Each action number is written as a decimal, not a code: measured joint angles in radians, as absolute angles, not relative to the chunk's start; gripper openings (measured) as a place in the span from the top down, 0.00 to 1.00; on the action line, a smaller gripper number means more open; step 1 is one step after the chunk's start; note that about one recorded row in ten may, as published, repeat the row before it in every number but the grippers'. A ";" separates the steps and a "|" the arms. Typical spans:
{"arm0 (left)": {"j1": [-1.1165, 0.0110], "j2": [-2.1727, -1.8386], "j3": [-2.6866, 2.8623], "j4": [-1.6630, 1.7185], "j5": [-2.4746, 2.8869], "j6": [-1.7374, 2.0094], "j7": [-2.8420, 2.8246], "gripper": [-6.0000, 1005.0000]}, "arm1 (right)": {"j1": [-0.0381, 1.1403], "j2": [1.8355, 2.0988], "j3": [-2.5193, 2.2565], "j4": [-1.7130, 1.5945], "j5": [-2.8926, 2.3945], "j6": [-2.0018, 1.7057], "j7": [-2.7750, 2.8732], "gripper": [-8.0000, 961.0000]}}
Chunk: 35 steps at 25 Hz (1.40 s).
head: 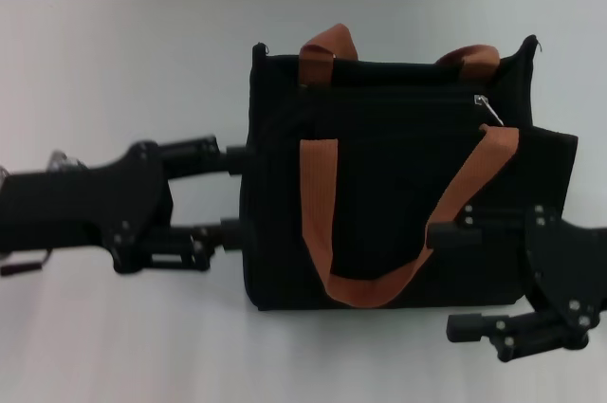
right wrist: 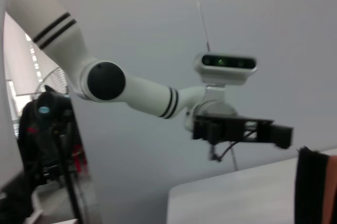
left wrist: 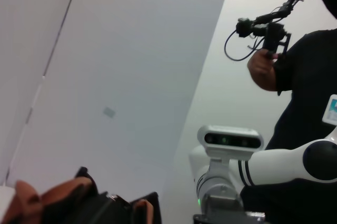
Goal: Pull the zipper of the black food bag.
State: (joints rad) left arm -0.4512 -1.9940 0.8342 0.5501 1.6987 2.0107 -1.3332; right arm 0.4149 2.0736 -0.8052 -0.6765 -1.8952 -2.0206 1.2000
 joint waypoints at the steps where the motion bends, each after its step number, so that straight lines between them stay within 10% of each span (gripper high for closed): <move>1: -0.451 -1.994 0.834 0.550 1.699 2.011 -1.333 0.20 | 0.408 2.070 -0.805 -0.650 -1.897 -2.010 1.162 0.17; 12: -0.410 -2.059 0.882 0.403 1.846 1.909 -1.085 0.20 | 0.349 2.063 -0.804 -0.516 -1.962 -1.937 0.971 0.14; 35: -0.416 -2.062 0.900 0.378 1.899 1.819 -1.037 0.20 | 0.351 2.068 -0.802 -0.440 -1.964 -1.861 0.900 0.14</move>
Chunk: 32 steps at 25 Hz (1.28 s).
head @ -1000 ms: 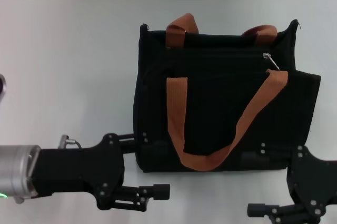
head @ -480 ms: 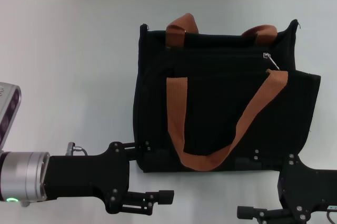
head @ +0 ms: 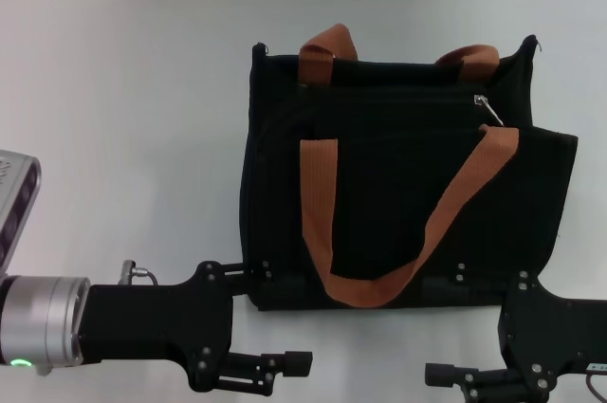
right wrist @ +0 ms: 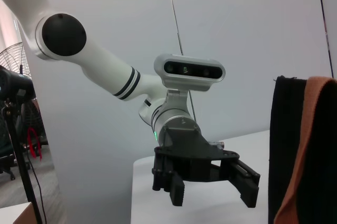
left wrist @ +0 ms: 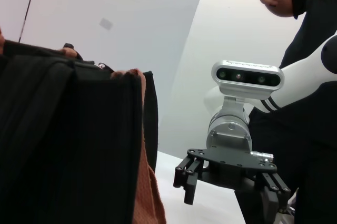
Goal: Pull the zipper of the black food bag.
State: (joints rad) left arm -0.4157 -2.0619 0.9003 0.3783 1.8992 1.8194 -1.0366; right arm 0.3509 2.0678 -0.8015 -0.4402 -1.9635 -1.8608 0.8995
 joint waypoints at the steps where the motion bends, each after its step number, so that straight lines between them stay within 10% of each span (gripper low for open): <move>1: -0.414 -2.062 0.907 0.378 1.899 1.819 -1.037 0.20 | 0.351 2.068 -0.802 -0.440 -1.964 -1.861 0.900 0.14; 32: -0.402 -2.060 0.910 0.379 1.914 1.827 -1.035 0.20 | 0.360 2.075 -0.806 -0.440 -1.963 -1.849 0.901 0.15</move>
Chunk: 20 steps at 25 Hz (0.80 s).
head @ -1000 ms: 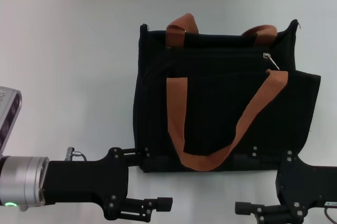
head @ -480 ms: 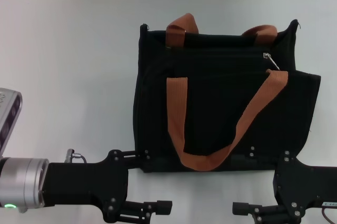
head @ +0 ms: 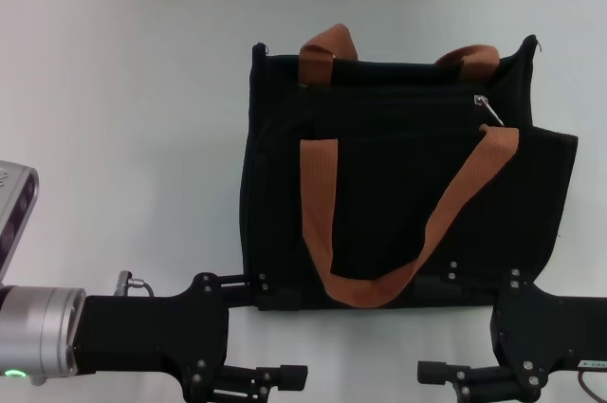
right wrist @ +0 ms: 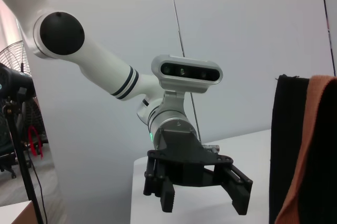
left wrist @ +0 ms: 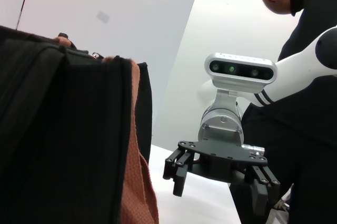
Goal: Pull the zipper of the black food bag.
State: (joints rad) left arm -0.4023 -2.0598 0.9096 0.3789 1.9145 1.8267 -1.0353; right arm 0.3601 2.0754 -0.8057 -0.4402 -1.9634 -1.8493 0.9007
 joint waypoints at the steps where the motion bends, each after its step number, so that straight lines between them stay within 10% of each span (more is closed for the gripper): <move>1: -0.402 -2.060 0.910 0.379 1.914 1.827 -1.035 0.20 | 0.362 2.075 -0.806 -0.440 -1.963 -1.849 0.901 0.15; 20: -0.403 -2.062 0.910 0.379 1.916 1.829 -1.035 0.20 | 0.367 2.077 -0.803 -0.440 -1.963 -1.847 0.909 0.15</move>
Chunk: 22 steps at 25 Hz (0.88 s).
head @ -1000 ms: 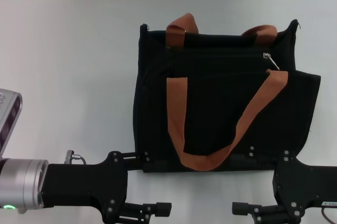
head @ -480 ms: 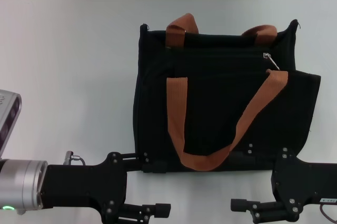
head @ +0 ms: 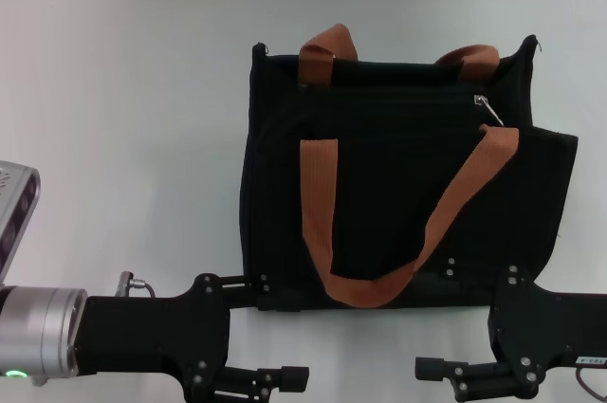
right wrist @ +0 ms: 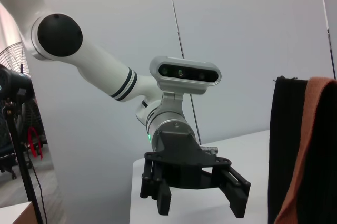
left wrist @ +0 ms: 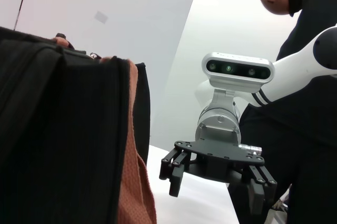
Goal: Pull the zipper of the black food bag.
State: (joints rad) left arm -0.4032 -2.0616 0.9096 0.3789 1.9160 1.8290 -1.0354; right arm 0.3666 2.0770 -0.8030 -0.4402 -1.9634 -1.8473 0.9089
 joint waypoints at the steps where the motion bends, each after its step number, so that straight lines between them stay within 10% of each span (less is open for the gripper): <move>1: -0.403 -2.062 0.910 0.379 1.916 1.829 -1.035 0.20 | 0.367 2.077 -0.804 -0.440 -1.963 -1.846 0.909 0.15; 22: -0.402 -2.062 0.910 0.379 1.916 1.831 -1.035 0.20 | 0.368 2.077 -0.807 -0.439 -1.963 -1.845 0.911 0.15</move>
